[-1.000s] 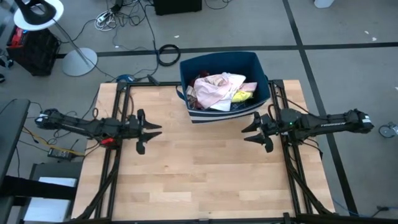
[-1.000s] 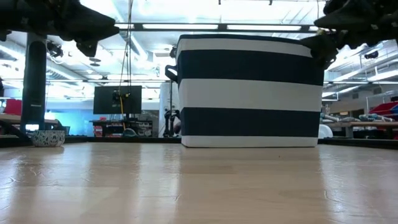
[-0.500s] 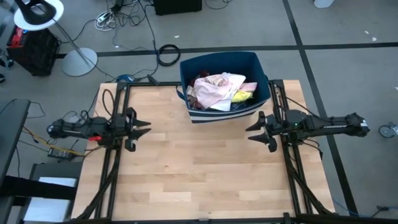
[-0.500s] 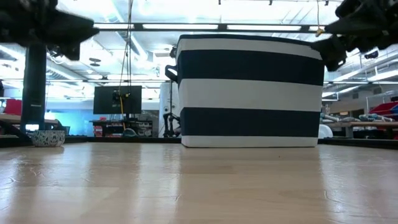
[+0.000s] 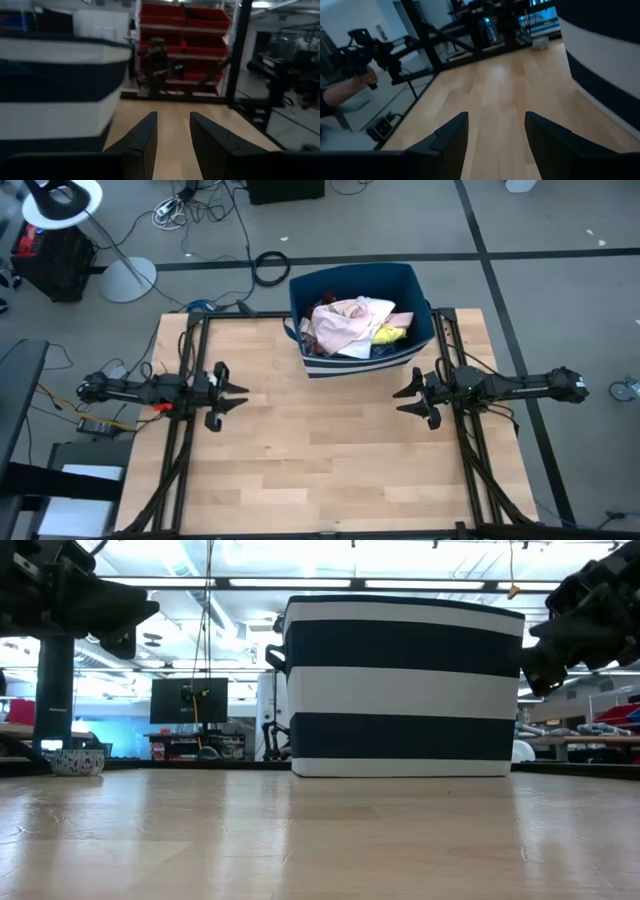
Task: Sort clothes
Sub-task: Return to Home Position
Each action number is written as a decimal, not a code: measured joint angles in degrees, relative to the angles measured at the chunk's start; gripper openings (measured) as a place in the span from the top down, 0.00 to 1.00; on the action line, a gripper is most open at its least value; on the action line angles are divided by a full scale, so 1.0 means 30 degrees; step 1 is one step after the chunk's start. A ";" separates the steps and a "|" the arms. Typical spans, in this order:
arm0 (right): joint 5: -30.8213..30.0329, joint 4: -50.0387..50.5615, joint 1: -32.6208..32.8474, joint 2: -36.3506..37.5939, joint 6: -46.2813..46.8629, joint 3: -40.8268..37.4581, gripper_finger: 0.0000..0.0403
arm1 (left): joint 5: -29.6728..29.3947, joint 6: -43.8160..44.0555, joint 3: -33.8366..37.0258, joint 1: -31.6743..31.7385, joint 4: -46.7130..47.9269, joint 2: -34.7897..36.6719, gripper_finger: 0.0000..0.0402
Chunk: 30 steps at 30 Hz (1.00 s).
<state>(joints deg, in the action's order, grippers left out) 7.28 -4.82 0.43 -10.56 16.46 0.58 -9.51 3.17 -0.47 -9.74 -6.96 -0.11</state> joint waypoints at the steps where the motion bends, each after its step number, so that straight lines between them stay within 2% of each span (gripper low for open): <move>1: 0.0006 0.0210 0.0027 -0.0078 0.0016 -0.0002 0.51 | 0.0218 0.0149 0.0000 0.0000 0.0257 0.0010 0.70; 6: -0.0096 0.0000 0.0277 -0.0090 -0.0747 -0.0007 0.51 | 0.0494 0.0500 0.0000 0.0000 0.1032 0.0042 0.70; 19: -0.2248 0.1347 0.0233 -0.0511 -0.3472 -0.0022 0.51 | 0.0494 -0.1413 0.0007 0.0000 0.1750 0.0027 0.70; 30: -0.2684 0.1339 -0.1212 -0.4277 -0.2029 -0.0036 0.51 | 0.0479 -0.1358 0.0007 0.0000 0.1649 0.0027 0.70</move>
<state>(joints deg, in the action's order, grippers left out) -0.78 -0.80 -3.21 -23.39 10.38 0.47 -8.08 -0.91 -0.45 -9.74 -2.01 -0.03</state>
